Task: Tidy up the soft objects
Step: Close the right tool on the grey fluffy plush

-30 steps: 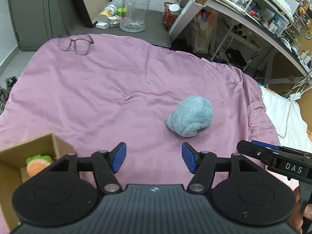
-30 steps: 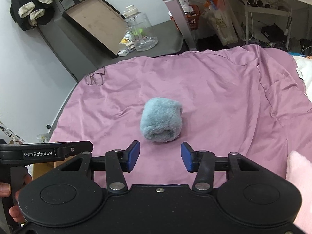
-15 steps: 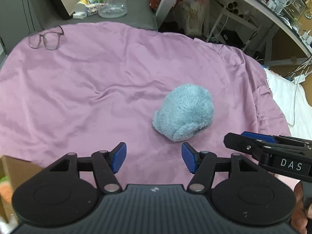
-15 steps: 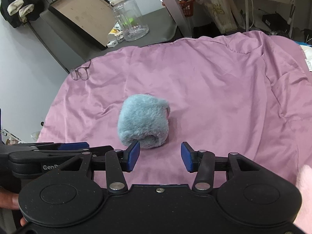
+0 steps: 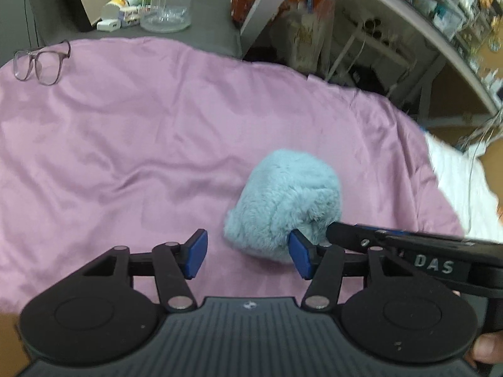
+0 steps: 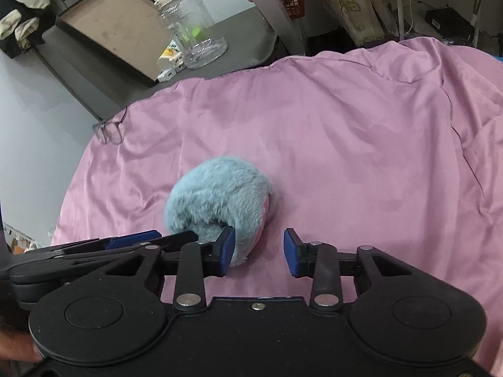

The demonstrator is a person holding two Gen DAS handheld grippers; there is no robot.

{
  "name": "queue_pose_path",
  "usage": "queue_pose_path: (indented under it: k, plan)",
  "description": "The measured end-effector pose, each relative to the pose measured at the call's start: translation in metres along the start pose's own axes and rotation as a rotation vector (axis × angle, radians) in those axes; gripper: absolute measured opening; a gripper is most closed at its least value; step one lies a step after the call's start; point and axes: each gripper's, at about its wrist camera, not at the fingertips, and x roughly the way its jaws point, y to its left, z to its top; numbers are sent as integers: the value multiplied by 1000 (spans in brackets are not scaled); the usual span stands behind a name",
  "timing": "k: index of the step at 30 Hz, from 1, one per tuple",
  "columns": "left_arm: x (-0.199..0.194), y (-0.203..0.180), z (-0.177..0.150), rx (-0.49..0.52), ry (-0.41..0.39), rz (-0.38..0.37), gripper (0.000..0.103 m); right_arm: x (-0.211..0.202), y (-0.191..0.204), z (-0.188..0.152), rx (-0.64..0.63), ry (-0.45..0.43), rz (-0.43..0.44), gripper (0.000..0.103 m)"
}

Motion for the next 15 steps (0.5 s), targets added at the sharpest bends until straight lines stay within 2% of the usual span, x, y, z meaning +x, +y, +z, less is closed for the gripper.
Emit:
queue_pose_path:
  k: [3,7,12,15]
  plan:
    - [2,1,9,-9,-49,-26,50,10,-4,9,29,3,25,32]
    - [9,2,20,-23,-69,-44,42,19,-7,18,56,-10,53,28]
    - [17,6,34,-73,-66,-77,41,28,-9,25,78,-18,75,22]
    - [23,6,41,-73,-48,-66,41,29,-11,26,84,-23,80,19]
